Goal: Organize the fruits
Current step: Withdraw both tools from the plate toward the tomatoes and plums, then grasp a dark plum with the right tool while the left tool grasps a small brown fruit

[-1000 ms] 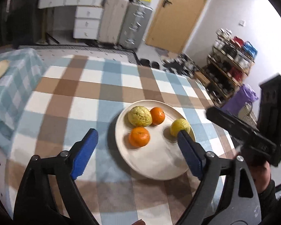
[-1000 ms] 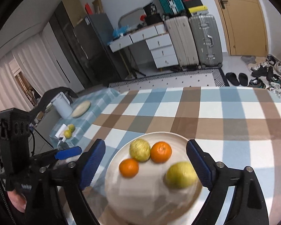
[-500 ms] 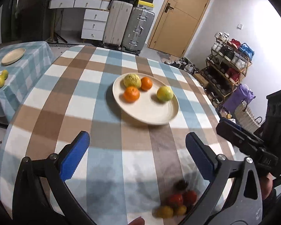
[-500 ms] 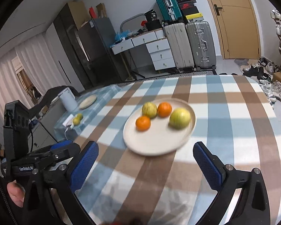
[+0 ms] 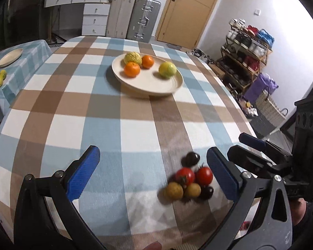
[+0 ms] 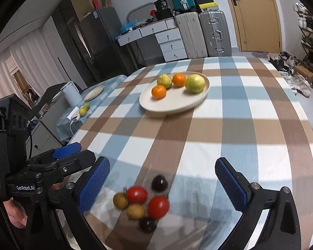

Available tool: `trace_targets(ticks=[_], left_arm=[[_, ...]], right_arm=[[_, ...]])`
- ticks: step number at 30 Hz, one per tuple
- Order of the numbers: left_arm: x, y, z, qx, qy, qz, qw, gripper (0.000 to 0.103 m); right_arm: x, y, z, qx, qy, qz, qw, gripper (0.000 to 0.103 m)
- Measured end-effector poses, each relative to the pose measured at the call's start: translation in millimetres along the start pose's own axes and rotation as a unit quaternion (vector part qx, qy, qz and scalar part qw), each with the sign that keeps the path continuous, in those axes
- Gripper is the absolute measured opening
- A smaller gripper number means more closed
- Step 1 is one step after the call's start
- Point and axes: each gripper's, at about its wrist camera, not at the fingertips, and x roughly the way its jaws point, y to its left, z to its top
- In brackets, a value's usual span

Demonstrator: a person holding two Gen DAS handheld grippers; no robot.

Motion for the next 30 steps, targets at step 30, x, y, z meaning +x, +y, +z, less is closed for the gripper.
trace_targets(ticks=[30], left_arm=[[6.3,18.9,-60.7,0.024,0.053,-0.013,0.9982,0.102]], right_arm=[[-6.5,9.9,-79.6,0.015,0.022,0.032,0.999,0.084]])
